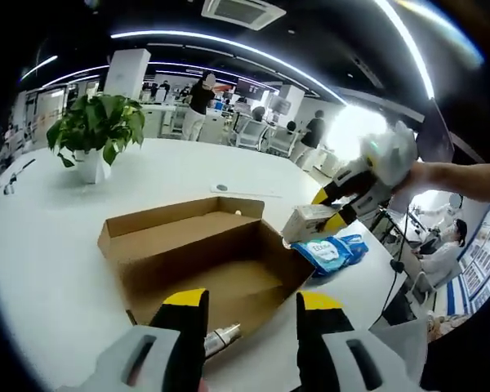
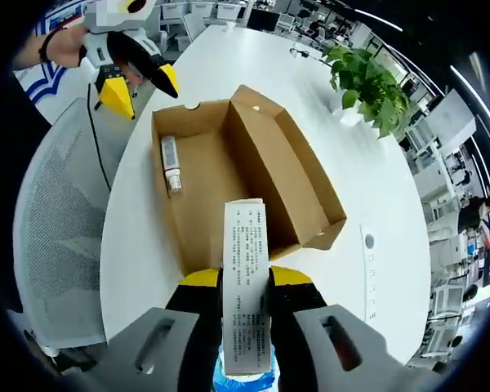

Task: Operate the shoe box by opening the lid, removing the specified soft item, and placing it in the target area until the item is outside and the box remains undamaged.

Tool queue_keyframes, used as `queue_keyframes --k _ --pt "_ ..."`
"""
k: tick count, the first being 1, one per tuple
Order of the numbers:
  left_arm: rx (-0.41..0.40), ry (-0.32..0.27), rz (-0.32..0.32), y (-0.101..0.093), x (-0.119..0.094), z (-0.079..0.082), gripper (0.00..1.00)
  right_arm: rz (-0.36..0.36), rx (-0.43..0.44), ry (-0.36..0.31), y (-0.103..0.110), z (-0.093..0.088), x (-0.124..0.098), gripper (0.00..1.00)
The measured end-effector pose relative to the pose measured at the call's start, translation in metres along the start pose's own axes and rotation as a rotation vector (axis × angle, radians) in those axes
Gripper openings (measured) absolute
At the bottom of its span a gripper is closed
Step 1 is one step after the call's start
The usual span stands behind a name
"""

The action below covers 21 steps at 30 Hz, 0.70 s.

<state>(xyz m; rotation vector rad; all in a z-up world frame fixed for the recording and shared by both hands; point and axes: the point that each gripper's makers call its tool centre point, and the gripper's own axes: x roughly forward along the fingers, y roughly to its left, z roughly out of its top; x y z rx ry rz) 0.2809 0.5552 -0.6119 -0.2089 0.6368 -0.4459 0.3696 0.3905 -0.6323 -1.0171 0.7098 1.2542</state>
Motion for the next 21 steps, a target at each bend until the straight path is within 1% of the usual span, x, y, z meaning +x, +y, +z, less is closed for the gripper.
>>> queue_keyframes --k 5,7,8,14,16,18,21 --pt "-0.007 -0.007 0.011 -0.001 -0.002 0.002 0.44 -0.017 0.030 0.016 0.003 -0.026 -0.012 0.18" --pt "-0.004 -0.005 0.011 -0.002 -0.001 0.002 0.44 -0.021 0.039 0.019 0.005 -0.032 -0.015 0.18" --pt "-0.003 -0.004 0.012 -0.003 -0.001 0.002 0.44 -0.024 0.049 0.021 0.006 -0.038 -0.018 0.18" --pt "0.010 0.004 0.011 -0.013 0.003 0.002 0.44 -0.038 0.089 0.032 0.015 -0.067 -0.029 0.18" --pt "0.015 0.007 0.001 -0.019 0.006 0.002 0.44 -0.043 0.106 0.037 0.017 -0.078 -0.032 0.18" --pt "0.004 0.004 -0.013 -0.027 0.008 0.003 0.44 -0.048 0.121 0.038 0.020 -0.087 -0.036 0.18" --pt "0.020 0.012 -0.011 -0.034 0.011 0.002 0.44 -0.056 0.141 0.042 0.023 -0.100 -0.042 0.18"
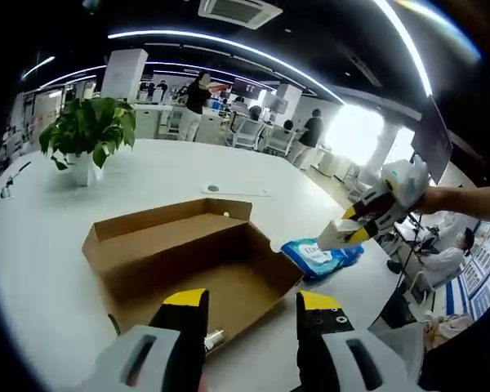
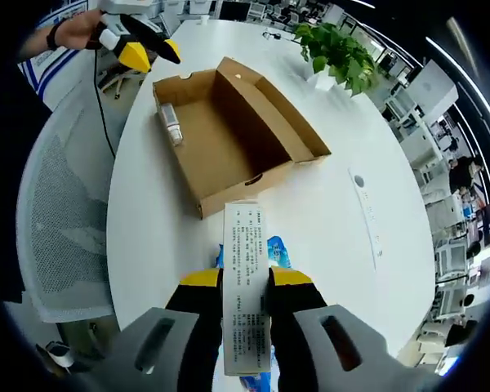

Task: Operate the shoe box by opening the lid, removing the specified soft item, and placing it in the target area until the item is outside and the box remains undamaged.

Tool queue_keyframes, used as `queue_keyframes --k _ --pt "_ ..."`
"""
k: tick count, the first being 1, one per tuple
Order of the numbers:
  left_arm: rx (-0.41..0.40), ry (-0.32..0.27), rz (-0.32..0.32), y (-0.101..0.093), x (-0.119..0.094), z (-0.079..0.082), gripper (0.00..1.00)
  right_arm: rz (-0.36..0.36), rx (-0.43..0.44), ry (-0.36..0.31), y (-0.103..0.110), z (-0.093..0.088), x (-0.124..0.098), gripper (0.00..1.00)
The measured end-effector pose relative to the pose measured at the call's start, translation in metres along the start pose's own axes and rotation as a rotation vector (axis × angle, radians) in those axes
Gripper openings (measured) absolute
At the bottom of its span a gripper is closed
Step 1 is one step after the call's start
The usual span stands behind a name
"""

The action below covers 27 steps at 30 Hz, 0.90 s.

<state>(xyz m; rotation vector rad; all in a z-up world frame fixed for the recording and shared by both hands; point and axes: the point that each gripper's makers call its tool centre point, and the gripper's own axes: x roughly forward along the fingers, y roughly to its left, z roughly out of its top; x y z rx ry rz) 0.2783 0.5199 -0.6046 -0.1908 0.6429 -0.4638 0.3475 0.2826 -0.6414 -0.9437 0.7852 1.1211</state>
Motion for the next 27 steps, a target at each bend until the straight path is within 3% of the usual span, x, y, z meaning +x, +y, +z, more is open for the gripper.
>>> queue_keyframes --k 27 --pt "0.080 0.083 -0.062 -0.053 0.032 -0.015 0.44 -0.060 0.186 0.031 0.017 -0.120 -0.041 0.18"
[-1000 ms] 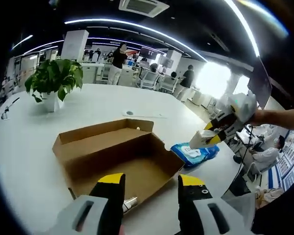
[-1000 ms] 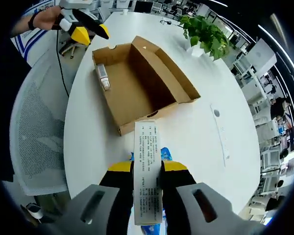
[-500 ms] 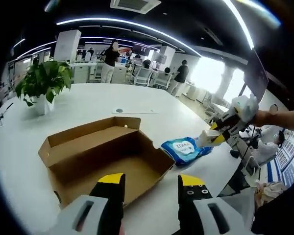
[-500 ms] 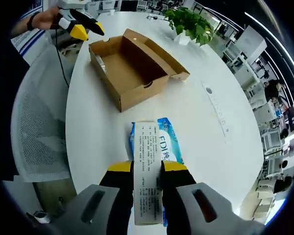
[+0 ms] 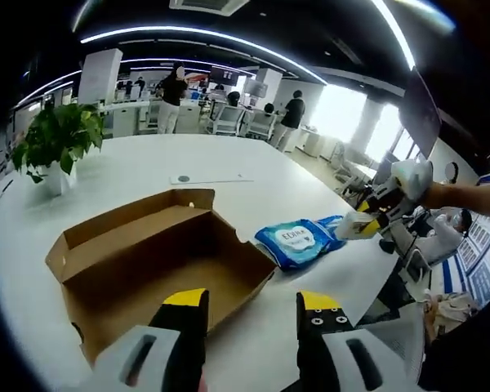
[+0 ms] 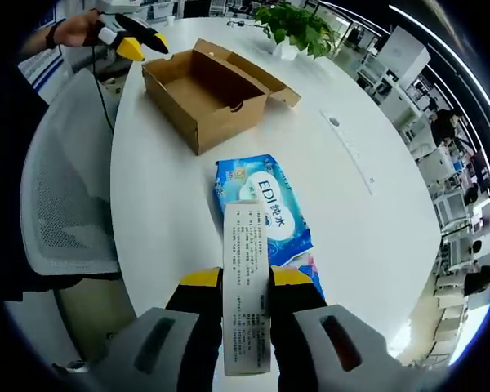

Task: Operate the shoe box by opening the lid, removing the specified soft item, and placing it in the target area until the item is outside and the box remains undamaged.

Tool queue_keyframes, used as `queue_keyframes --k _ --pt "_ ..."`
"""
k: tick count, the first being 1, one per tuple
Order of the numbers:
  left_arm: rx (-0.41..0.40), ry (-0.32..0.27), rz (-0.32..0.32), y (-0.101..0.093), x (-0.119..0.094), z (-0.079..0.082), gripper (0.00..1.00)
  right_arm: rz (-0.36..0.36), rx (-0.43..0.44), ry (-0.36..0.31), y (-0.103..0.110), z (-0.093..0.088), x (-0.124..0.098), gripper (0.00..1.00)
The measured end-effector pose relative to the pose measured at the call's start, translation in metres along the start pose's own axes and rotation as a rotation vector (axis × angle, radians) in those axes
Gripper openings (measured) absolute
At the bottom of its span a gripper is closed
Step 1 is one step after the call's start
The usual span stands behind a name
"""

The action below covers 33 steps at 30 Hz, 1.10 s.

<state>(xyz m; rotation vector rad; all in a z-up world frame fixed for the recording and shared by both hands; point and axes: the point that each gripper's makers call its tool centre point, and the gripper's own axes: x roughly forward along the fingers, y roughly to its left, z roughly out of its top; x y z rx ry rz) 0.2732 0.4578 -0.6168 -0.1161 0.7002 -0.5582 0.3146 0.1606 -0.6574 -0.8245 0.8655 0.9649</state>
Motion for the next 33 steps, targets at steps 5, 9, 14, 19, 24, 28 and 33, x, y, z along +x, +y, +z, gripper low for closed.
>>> queue_keyframes --k 5,9,14,19,24,28,33 --pt "-0.007 0.005 -0.009 -0.007 0.007 0.001 0.44 -0.013 0.037 0.010 -0.002 -0.024 -0.004 0.18" --pt "-0.007 0.009 -0.014 -0.013 0.015 0.003 0.44 -0.018 0.067 0.012 -0.001 -0.040 -0.007 0.18" --pt "0.011 0.021 -0.025 -0.018 0.022 0.005 0.44 -0.019 0.091 0.028 0.000 -0.059 -0.008 0.18" --pt "0.015 0.025 -0.030 -0.020 0.027 0.010 0.44 -0.027 0.111 0.027 -0.008 -0.066 -0.011 0.18" --pt "0.015 0.027 -0.028 -0.021 0.030 0.012 0.44 -0.039 0.112 0.020 -0.024 -0.064 -0.013 0.18" --pt "0.004 0.024 -0.019 -0.018 0.029 0.012 0.44 -0.045 0.103 0.017 -0.037 -0.059 -0.013 0.18" --pt "-0.011 0.020 0.000 -0.011 0.024 0.011 0.44 -0.049 0.071 0.020 -0.054 -0.050 -0.010 0.18"
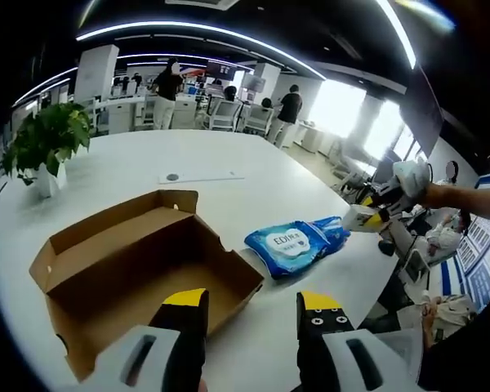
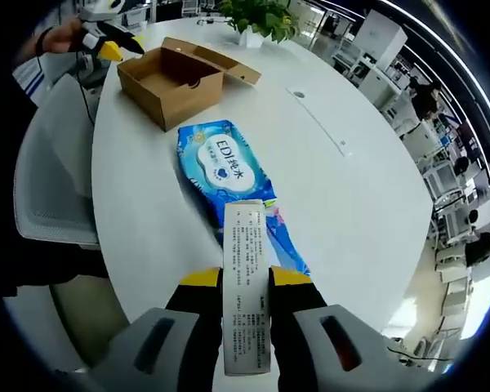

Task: Operate the shoe box by opening the lid, removing the specified soft item, and placing it in the target area until the item is outside and the box remains undamaged.

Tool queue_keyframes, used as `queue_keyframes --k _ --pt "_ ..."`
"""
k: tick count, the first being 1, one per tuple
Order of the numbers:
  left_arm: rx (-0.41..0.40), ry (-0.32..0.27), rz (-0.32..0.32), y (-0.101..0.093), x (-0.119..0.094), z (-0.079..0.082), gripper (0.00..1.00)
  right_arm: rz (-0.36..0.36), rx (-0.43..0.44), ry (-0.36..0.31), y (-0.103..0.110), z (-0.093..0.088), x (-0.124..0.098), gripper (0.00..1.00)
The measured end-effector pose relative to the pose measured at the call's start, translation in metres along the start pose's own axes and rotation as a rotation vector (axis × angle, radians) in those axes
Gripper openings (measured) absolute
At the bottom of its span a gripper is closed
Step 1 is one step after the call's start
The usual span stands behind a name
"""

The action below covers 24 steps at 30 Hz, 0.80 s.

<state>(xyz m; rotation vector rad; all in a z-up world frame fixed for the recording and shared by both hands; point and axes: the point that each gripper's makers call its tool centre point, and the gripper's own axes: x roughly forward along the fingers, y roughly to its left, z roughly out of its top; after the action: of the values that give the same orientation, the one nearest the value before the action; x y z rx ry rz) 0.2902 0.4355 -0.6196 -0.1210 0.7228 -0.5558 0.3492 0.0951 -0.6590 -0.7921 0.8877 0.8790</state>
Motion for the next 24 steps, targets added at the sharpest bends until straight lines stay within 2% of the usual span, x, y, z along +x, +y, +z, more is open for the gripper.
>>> queue_keyframes --k 10,16,24 --pt "-0.059 -0.024 0.069 0.024 -0.021 -0.007 0.44 -0.013 -0.067 0.010 -0.038 0.019 0.020 0.18" --pt "-0.097 -0.033 0.123 0.045 -0.039 -0.015 0.44 -0.006 -0.091 0.027 -0.058 0.022 0.038 0.18" --pt "-0.136 -0.047 0.180 0.065 -0.056 -0.019 0.44 0.014 -0.133 0.063 -0.070 0.026 0.066 0.18"
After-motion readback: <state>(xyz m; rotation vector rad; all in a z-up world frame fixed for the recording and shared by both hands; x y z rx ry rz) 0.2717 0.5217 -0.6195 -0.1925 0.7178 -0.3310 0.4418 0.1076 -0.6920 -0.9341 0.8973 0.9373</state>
